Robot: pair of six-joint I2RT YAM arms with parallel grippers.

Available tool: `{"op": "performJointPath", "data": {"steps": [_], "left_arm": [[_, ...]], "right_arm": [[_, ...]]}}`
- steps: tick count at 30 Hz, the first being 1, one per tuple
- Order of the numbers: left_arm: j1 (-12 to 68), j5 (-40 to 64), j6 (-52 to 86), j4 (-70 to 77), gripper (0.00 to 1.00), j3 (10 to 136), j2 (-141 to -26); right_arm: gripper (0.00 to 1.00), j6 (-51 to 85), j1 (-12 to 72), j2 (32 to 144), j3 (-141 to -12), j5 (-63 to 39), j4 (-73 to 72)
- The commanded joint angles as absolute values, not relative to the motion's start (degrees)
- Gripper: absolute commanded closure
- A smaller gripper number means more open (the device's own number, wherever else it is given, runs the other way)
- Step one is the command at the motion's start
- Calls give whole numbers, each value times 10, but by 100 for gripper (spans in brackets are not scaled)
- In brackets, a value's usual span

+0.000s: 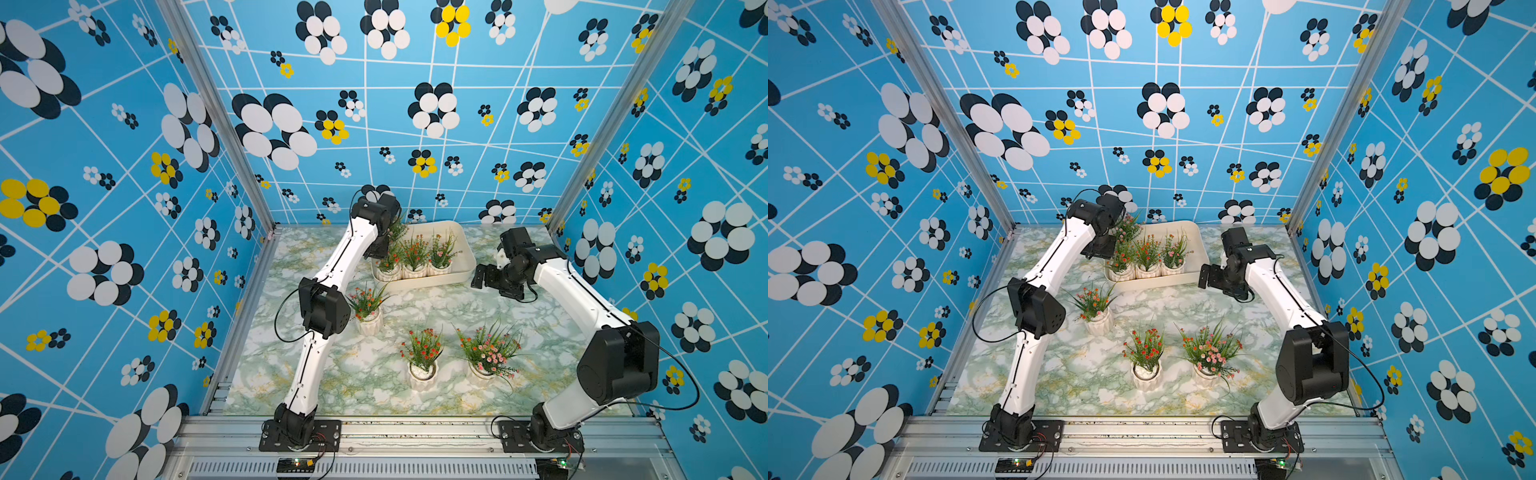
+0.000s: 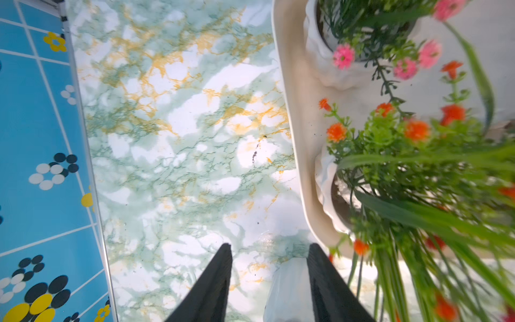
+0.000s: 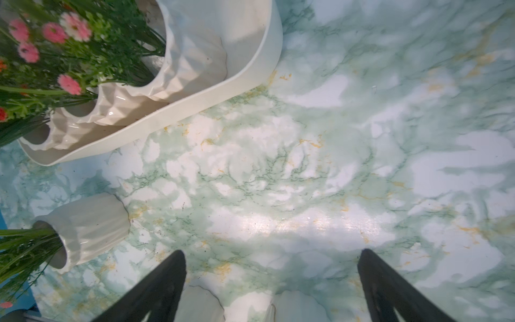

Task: Put the potted gypsophila into the storage box
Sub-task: Place the baby's breath potted plant at the storage box, then pick up the baby's breath potted plant from the center of the board.

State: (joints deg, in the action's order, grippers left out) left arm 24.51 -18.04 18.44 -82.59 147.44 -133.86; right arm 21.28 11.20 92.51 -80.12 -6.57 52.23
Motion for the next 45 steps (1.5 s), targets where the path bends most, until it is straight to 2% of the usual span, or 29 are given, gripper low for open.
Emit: {"op": "performJointPath", "data": {"steps": [1, 11, 20, 26, 34, 43, 45], "left_arm": [[242, -199, 197, -852, 50, 1491, -1286], [233, -150, 217, -822, 41, 1394, -1166], [212, -99, 234, -726, 39, 1152, -1006], [167, -38, 263, -658, 38, 954, -879], [96, 14, 259, -641, 34, 804, -779], [76, 52, 247, -624, 33, 725, -730], [76, 57, 243, -624, 33, 715, -726]], "right_arm": [[1, 177, 110, 920, -818, -20, 580], [1, 207, 99, 856, -798, 66, 690], [1, 273, 28, 753, -707, 78, 748], [1, 298, 4, 689, -624, 62, 761], [1, 345, 2, 603, -558, 64, 794], [1, 389, 2, 522, -491, 81, 802], [1, 384, 2, 515, -478, 55, 797]]}}
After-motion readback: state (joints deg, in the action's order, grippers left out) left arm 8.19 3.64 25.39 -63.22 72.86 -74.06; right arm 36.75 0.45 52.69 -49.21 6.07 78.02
